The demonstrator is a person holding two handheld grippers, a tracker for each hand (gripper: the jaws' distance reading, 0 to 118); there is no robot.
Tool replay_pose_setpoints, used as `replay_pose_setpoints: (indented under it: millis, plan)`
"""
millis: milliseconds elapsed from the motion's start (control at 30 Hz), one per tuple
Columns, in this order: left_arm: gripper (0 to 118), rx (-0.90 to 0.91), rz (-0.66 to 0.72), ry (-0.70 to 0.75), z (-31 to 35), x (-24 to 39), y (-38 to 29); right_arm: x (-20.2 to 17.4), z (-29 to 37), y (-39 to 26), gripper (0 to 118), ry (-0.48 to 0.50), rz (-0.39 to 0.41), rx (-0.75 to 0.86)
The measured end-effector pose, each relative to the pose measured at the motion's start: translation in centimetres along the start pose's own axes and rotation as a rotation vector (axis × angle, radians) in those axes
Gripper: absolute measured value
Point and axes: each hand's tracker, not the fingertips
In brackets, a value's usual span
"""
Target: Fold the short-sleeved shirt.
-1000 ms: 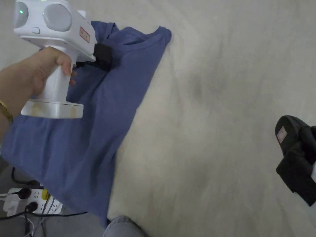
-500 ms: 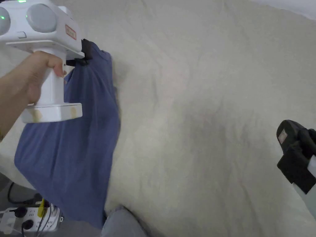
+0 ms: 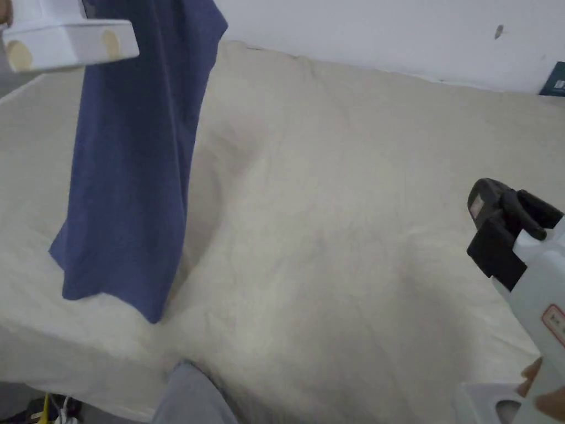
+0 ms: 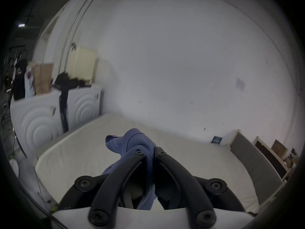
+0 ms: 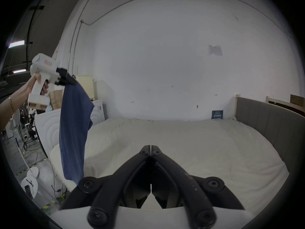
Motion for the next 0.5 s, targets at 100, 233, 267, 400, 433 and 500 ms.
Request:
replay_pose_setpoints:
  millis: [100,233,267,400,433,500]
  plan:
    - [8,0.061,-0.025,-0.074,1.4,4.6,3.2,1.5,2.1,1.2,1,-0.050,0.001,0.051]
    - [8,0.104,-0.024,-0.144,2.2,9.8,6.0,3.6,4.5,2.4,1,-0.118,0.002,0.098]
    - [8,0.111,-0.025,-0.159,1.5,10.5,6.8,4.1,5.0,2.6,1,-0.140,0.000,0.106]
    - [8,0.126,-0.068,-0.190,0.3,14.7,6.8,6.0,6.8,2.7,1,-0.200,-0.034,0.115]
    - [8,0.121,-0.075,-0.197,-0.2,15.5,6.4,6.3,7.1,2.5,1,-0.210,-0.040,0.115]
    - [8,0.082,-0.088,-0.212,-1.6,16.9,4.9,6.8,7.7,2.1,1,-0.228,-0.043,0.110]
